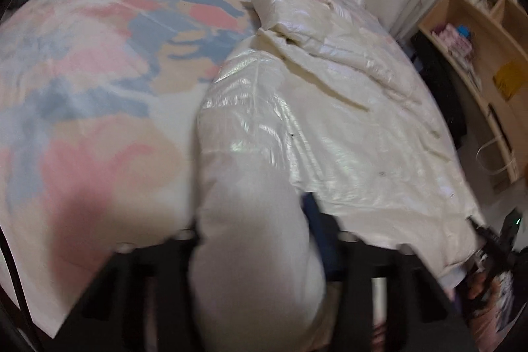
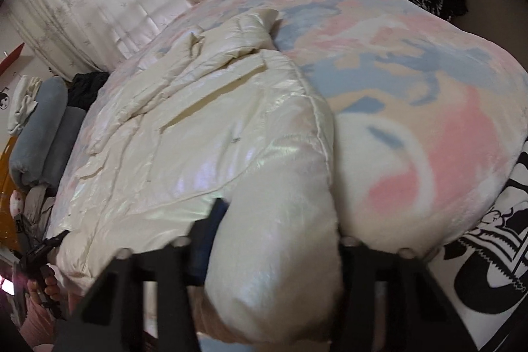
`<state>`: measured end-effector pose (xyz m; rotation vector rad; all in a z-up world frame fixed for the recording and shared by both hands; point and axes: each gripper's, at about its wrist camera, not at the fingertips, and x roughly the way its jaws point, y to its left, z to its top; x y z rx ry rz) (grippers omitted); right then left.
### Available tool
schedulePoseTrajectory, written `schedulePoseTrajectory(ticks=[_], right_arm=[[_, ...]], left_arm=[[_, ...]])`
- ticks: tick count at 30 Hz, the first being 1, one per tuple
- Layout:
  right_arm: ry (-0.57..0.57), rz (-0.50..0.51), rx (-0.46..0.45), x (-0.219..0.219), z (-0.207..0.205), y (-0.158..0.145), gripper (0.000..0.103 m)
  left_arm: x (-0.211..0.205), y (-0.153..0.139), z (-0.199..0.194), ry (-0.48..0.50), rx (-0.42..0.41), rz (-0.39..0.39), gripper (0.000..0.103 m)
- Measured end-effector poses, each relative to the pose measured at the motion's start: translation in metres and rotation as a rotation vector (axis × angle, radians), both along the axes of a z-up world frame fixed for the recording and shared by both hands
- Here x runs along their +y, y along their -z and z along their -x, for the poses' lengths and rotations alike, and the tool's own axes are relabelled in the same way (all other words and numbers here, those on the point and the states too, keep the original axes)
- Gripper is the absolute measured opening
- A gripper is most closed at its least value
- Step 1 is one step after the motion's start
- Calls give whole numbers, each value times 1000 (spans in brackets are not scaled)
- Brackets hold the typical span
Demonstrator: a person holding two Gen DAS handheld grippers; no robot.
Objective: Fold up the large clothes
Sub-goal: 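Grasp the jacket hem with both tools and lift it toward the collar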
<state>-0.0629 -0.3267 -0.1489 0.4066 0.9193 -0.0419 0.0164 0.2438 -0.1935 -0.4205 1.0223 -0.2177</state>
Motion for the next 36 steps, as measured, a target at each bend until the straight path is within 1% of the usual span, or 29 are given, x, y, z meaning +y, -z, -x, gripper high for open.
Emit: schedulePoseTrajectory(ticks=[1,2,3,5,11,16,18,21,26,29,31,34,36], right_arm=[[-1,6,-3,2,1,-3,33],[0,14,-8,5,1,-5,28],[2,21,-14,7,1,-8,24],[17,39,-27,12,2,-16,21],[48,42,-69,17,13,-46,18],[51,44,-113,24,33,-79,18],[53,24,-143,26,44,-94,18],[61,10,-182,27,52,-109,18],[72,-6,-215,29,45,-119,18],[87,-24,-225,26,35,-121,18],[109,-51,-237,19,22,-122,18],[139,-96,-256,10,-1,-124,17],[159,-132,-264,3,-22,-123,18]], left_arm=[[-3,-4,3,-25,-17,0,25],[-6,-7,5,-43,-27,-5,18],[-10,-12,8,-64,-38,-16,15],[-15,-20,13,-92,-51,-28,12],[-15,-48,39,-137,-69,-16,10],[-4,-77,71,-152,-67,48,10],[1,-94,83,-157,-89,72,10],[5,-112,88,-153,-112,104,10],[4,-127,77,-150,-125,153,10],[8,-127,61,-183,-115,235,10],[13,-127,43,-214,-111,285,10],[16,-125,16,-235,-105,315,10],[20,-125,-12,-255,-103,334,10]])
